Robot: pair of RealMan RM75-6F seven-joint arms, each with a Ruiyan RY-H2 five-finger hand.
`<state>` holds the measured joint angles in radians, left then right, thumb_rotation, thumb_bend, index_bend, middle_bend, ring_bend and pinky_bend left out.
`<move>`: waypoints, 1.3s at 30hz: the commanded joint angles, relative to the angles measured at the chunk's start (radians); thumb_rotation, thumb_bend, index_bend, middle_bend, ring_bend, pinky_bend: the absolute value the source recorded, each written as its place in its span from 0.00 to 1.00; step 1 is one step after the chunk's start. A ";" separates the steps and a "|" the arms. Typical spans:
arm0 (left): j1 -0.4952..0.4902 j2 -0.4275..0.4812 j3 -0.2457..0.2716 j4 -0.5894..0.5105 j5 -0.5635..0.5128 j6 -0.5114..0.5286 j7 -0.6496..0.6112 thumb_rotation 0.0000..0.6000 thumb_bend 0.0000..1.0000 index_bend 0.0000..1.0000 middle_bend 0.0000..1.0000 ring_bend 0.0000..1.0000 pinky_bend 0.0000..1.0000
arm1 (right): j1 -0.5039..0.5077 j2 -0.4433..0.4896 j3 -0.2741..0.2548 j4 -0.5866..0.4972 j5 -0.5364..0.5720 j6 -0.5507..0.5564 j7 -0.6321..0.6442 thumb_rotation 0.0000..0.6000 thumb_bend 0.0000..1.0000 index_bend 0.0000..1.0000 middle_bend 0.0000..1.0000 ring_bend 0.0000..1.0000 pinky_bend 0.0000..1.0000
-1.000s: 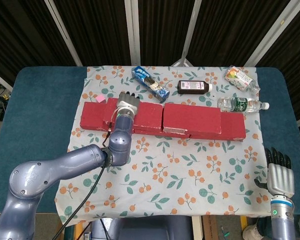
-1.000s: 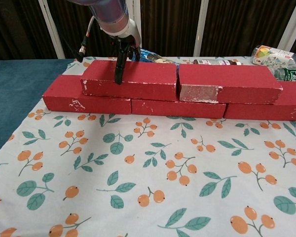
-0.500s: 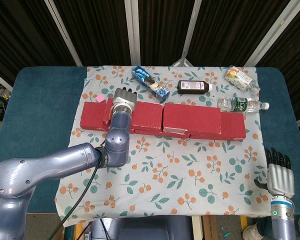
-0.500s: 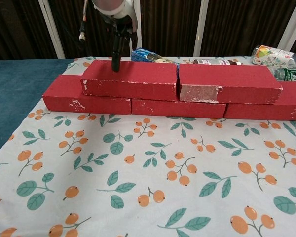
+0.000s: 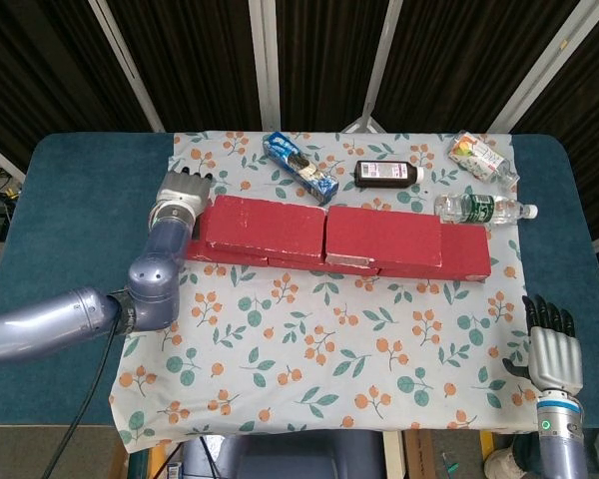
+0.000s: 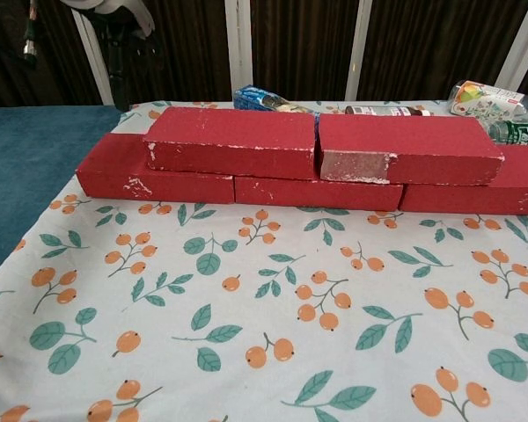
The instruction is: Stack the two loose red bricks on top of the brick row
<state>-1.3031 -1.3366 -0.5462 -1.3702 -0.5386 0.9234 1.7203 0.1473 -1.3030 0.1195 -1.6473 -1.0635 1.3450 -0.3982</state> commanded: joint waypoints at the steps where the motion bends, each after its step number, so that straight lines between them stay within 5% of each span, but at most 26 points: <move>1: 0.038 0.040 0.039 -0.031 0.001 -0.064 -0.024 1.00 0.00 0.16 0.11 0.00 0.13 | 0.000 -0.002 0.000 0.000 0.000 0.002 -0.003 1.00 0.20 0.00 0.00 0.00 0.00; 20: 0.009 0.041 0.218 -0.057 0.031 -0.149 -0.120 1.00 0.00 0.18 0.11 0.00 0.13 | -0.005 0.002 0.003 -0.003 -0.002 0.011 0.010 1.00 0.20 0.00 0.00 0.00 0.00; 39: -0.063 0.024 0.306 -0.050 -0.001 -0.153 -0.168 1.00 0.00 0.17 0.12 0.00 0.13 | -0.009 0.009 0.004 -0.011 -0.008 0.017 0.022 1.00 0.20 0.00 0.00 0.00 0.00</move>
<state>-1.3644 -1.3114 -0.2411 -1.4221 -0.5383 0.7700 1.5532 0.1383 -1.2941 0.1237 -1.6584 -1.0711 1.3615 -0.3767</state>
